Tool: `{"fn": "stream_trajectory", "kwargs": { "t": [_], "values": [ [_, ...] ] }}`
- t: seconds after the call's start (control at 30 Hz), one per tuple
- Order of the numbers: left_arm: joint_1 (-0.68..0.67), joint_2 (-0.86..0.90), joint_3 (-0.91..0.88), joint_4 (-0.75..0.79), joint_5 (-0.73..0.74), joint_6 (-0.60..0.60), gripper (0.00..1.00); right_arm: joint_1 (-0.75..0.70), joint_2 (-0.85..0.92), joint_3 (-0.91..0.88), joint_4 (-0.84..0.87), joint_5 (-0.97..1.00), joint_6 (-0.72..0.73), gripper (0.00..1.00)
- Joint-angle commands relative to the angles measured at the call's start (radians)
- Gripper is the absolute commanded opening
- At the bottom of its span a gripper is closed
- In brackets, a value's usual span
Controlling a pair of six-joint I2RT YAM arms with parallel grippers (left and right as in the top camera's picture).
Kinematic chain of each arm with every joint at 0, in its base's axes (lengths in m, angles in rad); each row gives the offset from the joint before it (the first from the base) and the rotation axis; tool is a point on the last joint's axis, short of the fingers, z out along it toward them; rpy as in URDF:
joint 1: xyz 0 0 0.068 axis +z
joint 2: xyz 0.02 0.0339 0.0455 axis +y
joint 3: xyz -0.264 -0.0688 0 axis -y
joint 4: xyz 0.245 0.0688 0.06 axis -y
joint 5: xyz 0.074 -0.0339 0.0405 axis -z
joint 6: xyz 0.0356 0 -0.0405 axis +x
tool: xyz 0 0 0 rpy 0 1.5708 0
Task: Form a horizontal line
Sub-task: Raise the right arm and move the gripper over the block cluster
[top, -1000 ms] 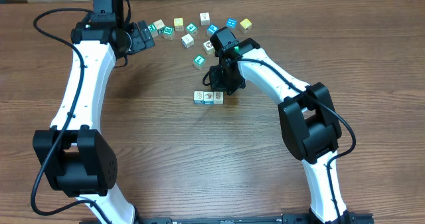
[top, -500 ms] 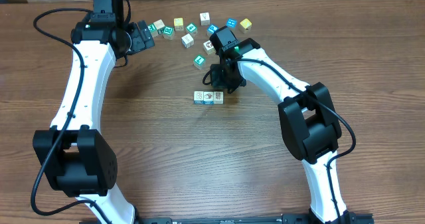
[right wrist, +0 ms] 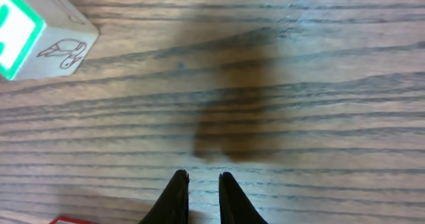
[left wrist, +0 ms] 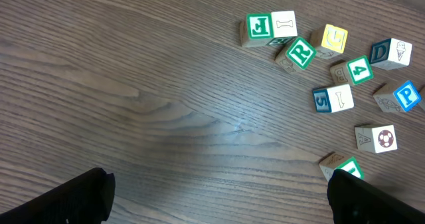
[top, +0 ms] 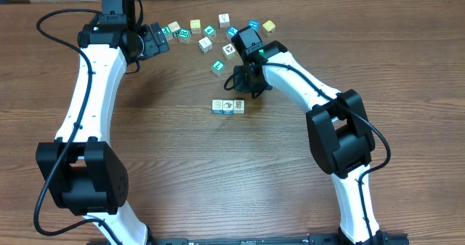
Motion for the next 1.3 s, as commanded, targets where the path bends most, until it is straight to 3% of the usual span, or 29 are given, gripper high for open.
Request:
{"fn": "stream_trajectory", "kwargs": {
  "t": [0.0,0.27,0.4,0.47,0.63,0.87,1.1,1.27],
  "values": [
    [-0.005,-0.006,0.008,0.002,0.004,0.008,1.0,-0.007,-0.014,0.028,-0.001,0.006,0.003,0.12],
    [-0.005,-0.006,0.008,0.002,0.004,0.008,1.0,-0.01,-0.065,0.312,-0.098,0.011,-0.002,0.16],
    [-0.005,-0.006,0.008,0.002,0.004,0.008,1.0,-0.008,-0.065,0.451,-0.119,0.01,-0.039,0.4],
    [-0.005,-0.006,0.008,0.002,0.004,0.008,1.0,-0.003,-0.065,0.459,-0.086,0.01,-0.061,0.61],
    [-0.005,-0.006,0.008,0.002,0.004,0.008,1.0,-0.001,-0.05,0.412,-0.007,0.01,-0.023,0.82],
    [-0.005,-0.006,0.008,0.002,0.004,0.008,1.0,0.018,0.024,0.349,0.059,0.01,0.04,0.87],
    [-0.005,-0.006,0.008,0.002,0.004,0.008,1.0,0.046,0.123,0.335,0.076,0.014,0.05,0.73],
    [-0.005,-0.006,0.008,0.002,0.004,0.008,1.0,0.07,0.183,0.335,0.106,0.026,0.059,0.72]
  ]
}}
